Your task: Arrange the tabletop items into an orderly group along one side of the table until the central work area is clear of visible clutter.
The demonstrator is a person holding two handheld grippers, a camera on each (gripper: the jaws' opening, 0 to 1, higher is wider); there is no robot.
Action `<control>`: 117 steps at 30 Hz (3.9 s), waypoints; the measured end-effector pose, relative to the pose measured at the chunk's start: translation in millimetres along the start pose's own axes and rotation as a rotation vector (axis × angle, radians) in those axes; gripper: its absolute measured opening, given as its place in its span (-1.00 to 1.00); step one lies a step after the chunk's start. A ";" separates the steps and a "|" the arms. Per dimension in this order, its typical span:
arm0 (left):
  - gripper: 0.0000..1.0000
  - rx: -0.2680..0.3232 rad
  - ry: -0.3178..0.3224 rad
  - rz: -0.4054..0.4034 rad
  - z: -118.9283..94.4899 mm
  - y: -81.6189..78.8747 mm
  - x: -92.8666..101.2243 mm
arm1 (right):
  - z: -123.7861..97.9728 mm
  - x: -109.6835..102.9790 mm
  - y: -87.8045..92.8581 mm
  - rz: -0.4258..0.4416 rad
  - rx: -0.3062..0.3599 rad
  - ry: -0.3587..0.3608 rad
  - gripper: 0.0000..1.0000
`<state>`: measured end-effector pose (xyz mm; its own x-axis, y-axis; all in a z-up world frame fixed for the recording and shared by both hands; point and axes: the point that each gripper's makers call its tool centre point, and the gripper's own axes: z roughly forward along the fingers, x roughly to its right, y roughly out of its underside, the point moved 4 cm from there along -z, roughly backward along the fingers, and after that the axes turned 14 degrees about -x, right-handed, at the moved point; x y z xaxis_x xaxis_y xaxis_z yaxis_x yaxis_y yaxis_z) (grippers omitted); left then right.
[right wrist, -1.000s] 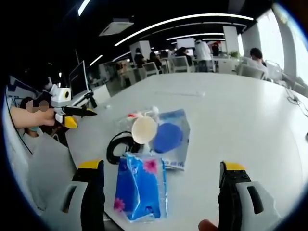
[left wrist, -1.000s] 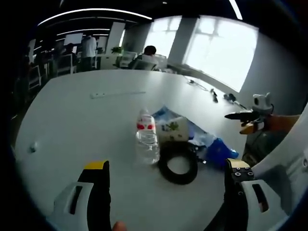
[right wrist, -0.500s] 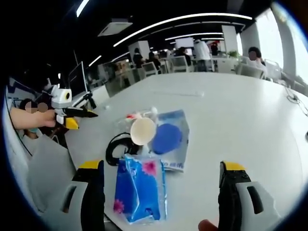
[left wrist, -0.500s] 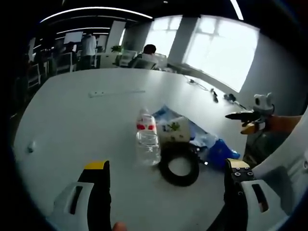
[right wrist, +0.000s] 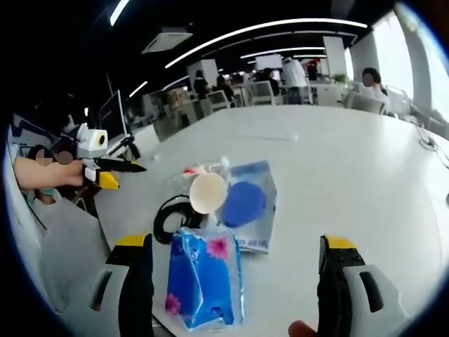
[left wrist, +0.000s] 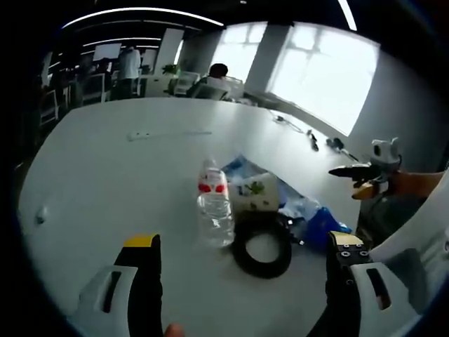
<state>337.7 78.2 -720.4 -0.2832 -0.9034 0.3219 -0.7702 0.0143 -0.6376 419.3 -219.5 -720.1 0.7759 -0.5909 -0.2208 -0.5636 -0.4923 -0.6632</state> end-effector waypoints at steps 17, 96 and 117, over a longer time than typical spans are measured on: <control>0.81 -0.017 -0.012 -0.023 18.6 -12.2 -2.7 | 8.0 -0.1 -6.9 0.008 0.003 -0.008 0.92; 0.52 -0.187 -0.087 -0.044 97.8 -24.3 -24.1 | 18.2 5.3 18.9 0.115 -0.039 -0.005 0.88; 0.16 -0.207 -0.106 -0.056 108.3 -21.0 -27.9 | 24.9 2.0 17.8 0.140 -0.037 -0.023 0.88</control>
<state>423.7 56.7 -791.8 -0.1838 -0.9451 0.2701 -0.8870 0.0410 -0.4600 417.9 -213.5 -750.2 0.6952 -0.6409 -0.3255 -0.6764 -0.4299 -0.5981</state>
